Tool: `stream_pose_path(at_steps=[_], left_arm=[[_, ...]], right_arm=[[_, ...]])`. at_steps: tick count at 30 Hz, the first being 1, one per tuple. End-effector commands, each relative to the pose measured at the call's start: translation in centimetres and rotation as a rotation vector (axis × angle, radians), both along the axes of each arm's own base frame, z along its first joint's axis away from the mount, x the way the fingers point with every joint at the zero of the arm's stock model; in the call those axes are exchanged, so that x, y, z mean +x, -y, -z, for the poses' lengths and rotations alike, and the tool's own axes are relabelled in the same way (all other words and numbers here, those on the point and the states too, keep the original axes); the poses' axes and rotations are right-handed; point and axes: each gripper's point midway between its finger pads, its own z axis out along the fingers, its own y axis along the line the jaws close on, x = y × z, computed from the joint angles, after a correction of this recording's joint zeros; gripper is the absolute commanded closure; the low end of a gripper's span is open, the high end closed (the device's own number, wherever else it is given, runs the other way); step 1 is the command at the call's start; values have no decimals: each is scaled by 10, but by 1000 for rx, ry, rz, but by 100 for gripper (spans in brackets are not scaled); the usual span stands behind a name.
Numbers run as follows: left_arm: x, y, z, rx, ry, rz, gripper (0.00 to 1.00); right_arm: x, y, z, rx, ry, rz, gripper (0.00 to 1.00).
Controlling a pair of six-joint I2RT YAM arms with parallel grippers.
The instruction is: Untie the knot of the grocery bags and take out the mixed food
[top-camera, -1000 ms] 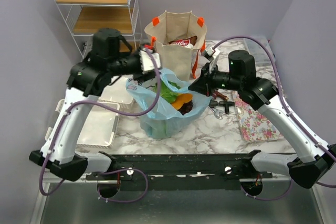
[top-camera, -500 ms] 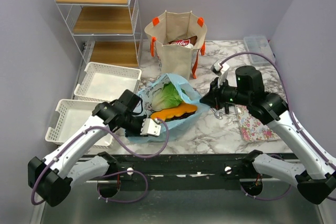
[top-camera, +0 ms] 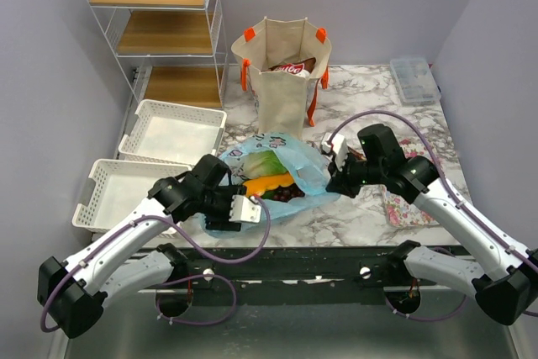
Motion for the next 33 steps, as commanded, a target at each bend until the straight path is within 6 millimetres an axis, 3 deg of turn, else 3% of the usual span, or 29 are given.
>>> stream_pose_path(at_steps=[1,3,5,10,15,20,24,26,28,30,33], left_arm=[[39,48,-67,-277,90,-161,41],[52,62,-85,-337,101,-189,44],[62,72,-91,-351,96,-203,45],[90,86,-76,-306,61,-279,50],[90,94,-45,-248,13,-282,53],[76,85,-6,-138,-96,-309,41],[83,70,19,-49,-74,-371,39],[88,64,22,-20,-60,-397,52],[90,63,12,-39,-45,-402,69],[89,65,-9,-79,-26,-392,85],[84,71,-48,-143,-25,-364,100]], right_arm=[[0,16,24,-120,47,-60,99],[-1,17,25,-122,50,-64,99],[-1,15,22,-108,52,-63,99],[12,10,-5,-35,116,21,99],[32,12,-31,27,197,152,99],[45,21,-32,-2,223,235,99],[41,21,-29,0,218,223,99],[39,21,-26,-7,214,214,99],[40,21,-26,-10,216,215,99],[42,20,-30,-5,224,216,99],[45,16,-38,14,237,208,99]])
